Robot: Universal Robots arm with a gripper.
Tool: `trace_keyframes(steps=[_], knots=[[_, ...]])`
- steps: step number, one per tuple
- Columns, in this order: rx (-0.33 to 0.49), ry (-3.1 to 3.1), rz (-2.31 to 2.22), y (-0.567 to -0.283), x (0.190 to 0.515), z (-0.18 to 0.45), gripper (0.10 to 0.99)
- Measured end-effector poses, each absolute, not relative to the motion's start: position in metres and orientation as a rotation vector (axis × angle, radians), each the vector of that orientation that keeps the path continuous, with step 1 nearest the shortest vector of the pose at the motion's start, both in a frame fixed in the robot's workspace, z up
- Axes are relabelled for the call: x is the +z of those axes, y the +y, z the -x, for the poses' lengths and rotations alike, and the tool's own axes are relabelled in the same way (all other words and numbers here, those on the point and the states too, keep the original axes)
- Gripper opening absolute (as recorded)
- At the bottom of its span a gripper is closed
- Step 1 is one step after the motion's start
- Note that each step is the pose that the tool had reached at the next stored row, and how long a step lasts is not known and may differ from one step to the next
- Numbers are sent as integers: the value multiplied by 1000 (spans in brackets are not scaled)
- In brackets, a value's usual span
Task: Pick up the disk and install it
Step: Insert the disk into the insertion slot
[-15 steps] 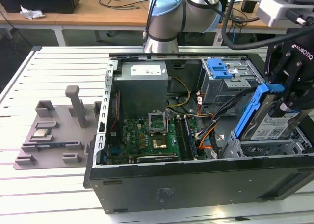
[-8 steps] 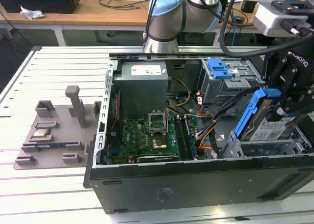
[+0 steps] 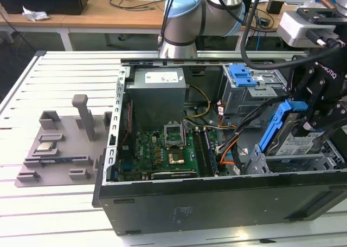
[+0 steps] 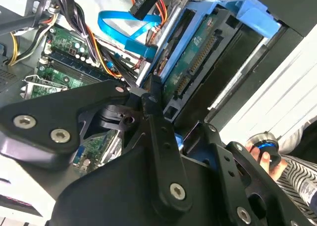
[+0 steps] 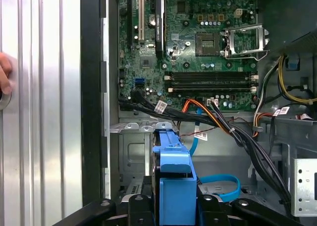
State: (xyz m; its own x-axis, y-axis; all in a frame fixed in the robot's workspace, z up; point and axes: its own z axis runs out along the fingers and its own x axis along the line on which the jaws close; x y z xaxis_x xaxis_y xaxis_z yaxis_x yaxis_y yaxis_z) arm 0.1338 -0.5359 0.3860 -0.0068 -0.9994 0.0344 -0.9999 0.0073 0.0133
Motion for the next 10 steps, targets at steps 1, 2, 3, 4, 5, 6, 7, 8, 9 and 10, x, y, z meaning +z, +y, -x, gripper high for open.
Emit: trace_keyframes(steps=[1, 2, 3, 4, 5, 6, 7, 8, 9, 10], knots=[[23, -2205, -2189, -536, 386, -134, 427], [23, -2205, -2189, -536, 386, -134, 427], [23, -2205, -2189, -536, 386, -134, 494], [23, -2205, -2189, -536, 386, -134, 553], [23, -2205, -2189, -536, 386, -134, 620], [23, -2205, -2189, -536, 386, -134, 620], [23, -2205, -2189, -536, 386, -134, 620], [23, -2205, -2189, -536, 386, -134, 620], [23, -2205, -2189, -536, 386, -134, 620], [23, -2205, -2189, -536, 386, -134, 620]])
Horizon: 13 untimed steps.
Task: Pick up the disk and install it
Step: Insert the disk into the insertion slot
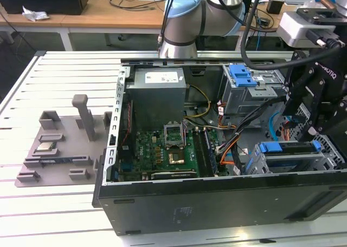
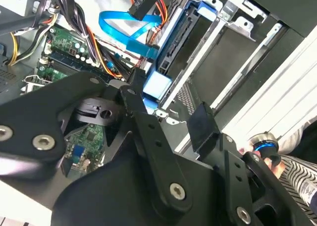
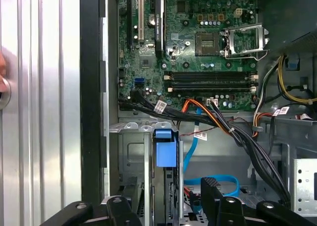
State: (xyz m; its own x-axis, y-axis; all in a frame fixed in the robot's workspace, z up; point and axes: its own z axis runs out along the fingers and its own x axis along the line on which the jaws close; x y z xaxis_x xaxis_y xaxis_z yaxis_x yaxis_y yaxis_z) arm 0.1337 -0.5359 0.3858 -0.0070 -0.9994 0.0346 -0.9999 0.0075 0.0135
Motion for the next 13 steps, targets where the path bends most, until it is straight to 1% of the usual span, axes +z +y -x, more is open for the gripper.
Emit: trace_keyframes(steps=[2, 3, 5, 6, 7, 9, 10, 11, 13], knots=[[23, -2205, -2189, -535, 390, -134, 620], [23, -2205, -2189, -534, 392, -134, 541], [23, -2205, -2189, -533, 397, -134, 416], [23, -2205, -2189, -533, 399, -134, 416], [23, -2205, -2189, -532, 403, -134, 294], [23, -2205, -2189, -532, 407, -134, 176], [24, -2205, -2189, -532, 412, -134, 176], [23, -2205, -2189, -532, 417, -134, 110], [23, -2205, -2189, -532, 424, -134, 110]])
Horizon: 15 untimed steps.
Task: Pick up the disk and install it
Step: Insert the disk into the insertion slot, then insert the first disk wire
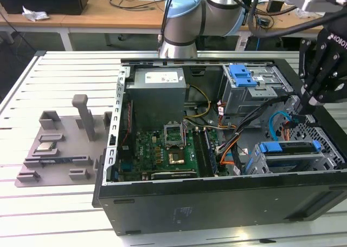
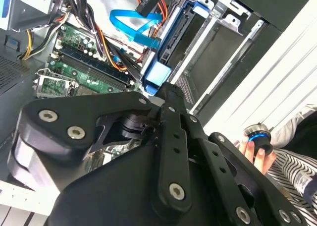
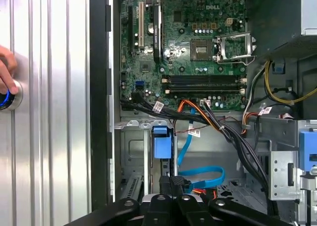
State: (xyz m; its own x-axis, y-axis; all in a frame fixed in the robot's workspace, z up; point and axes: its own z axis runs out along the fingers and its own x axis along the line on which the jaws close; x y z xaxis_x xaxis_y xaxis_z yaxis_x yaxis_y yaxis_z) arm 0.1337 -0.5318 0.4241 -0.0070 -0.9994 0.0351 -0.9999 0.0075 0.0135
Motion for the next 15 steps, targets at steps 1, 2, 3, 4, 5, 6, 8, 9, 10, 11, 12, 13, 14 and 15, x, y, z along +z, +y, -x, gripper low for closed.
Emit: trace_keyframes(steps=[1, 2, 3, 4, 5, 6, 8, 9, 10, 11, 12, 13, 14, 15], knots=[[24, -2205, -2189, -532, 427, -134, 110], [23, -2205, -2189, -532, 429, -134, 110], [24, -2205, -2189, -532, 431, -134, 110], [23, -2205, -2189, -532, 433, -134, 110], [23, -2205, -2189, -532, 433, -134, 110], [23, -2205, -2189, -532, 433, -134, 110], [23, -2205, -2189, -532, 433, -134, 110], [23, -2205, -2189, -532, 433, -134, 110], [23, -2205, -2189, -532, 433, -134, 110], [23, -2205, -2189, -532, 433, -134, 110], [23, -2205, -2189, -532, 434, -134, 110], [23, -2205, -2189, -532, 434, -134, 110], [24, -2205, -2189, -532, 434, -136, 110], [20, -2202, -2186, -528, 431, -147, 110]])
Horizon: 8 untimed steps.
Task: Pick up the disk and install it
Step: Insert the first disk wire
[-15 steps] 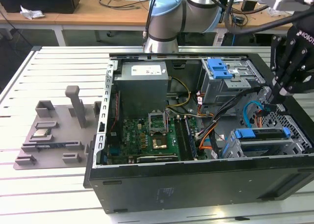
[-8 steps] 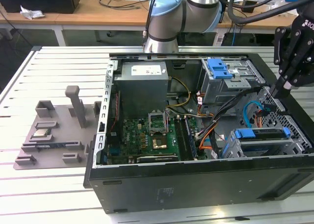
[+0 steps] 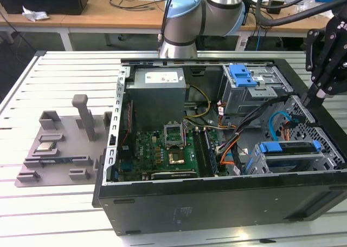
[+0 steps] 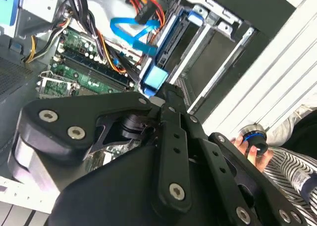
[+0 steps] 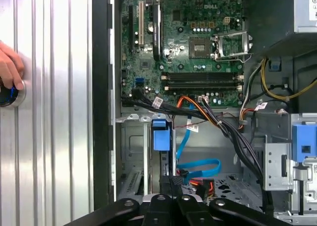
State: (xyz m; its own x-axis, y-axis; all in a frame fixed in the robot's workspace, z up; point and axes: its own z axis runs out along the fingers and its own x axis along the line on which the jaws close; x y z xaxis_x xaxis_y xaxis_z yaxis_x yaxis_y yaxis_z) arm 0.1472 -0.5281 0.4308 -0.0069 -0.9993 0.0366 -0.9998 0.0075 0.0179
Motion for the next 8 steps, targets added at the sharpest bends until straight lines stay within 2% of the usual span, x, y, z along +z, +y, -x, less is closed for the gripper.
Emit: trace_keyframes(steps=[4, 8], knots=[[17, -2199, -2183, -504, 404, -180, 110], [16, -2199, -2183, -493, 390, -185, 110]])
